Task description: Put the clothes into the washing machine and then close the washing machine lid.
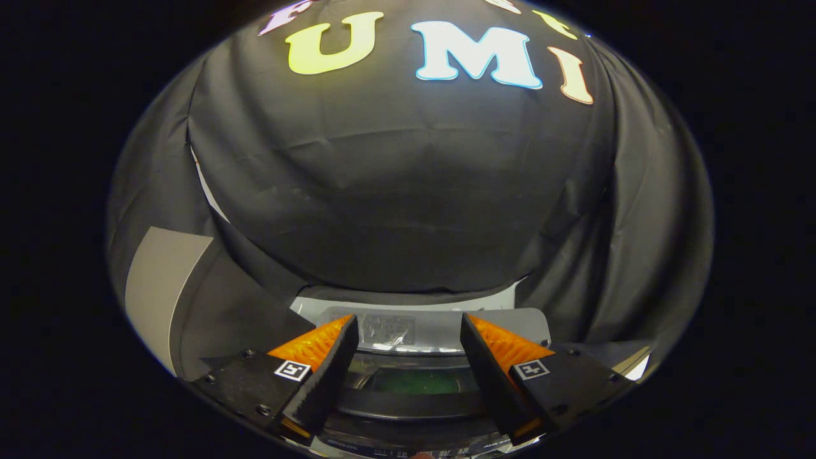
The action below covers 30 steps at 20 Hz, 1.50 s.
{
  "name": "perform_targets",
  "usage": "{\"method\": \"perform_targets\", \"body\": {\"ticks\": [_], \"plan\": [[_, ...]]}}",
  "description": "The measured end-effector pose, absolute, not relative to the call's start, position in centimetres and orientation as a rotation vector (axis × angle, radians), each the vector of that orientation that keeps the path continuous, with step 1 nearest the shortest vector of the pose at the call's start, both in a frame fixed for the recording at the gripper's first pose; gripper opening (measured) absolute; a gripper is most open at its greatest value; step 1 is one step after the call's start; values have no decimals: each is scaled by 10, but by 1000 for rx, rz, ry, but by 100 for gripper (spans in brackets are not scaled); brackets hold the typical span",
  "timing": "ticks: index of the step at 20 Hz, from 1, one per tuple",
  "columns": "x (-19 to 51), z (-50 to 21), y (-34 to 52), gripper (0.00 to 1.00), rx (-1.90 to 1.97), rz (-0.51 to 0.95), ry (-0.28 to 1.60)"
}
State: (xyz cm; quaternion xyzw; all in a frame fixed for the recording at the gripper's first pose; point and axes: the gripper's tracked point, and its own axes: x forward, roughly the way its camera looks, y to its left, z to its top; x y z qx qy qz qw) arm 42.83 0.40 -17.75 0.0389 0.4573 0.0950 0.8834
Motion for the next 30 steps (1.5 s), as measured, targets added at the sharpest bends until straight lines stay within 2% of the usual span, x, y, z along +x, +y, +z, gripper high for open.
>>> {"method": "perform_targets", "body": {"ticks": [17,24,30], "plan": [[341,-194,-2,99,94,165,1020],[311,-170,1,100,157,129,948],[254,-146,-4,99,238,65,837]]}}
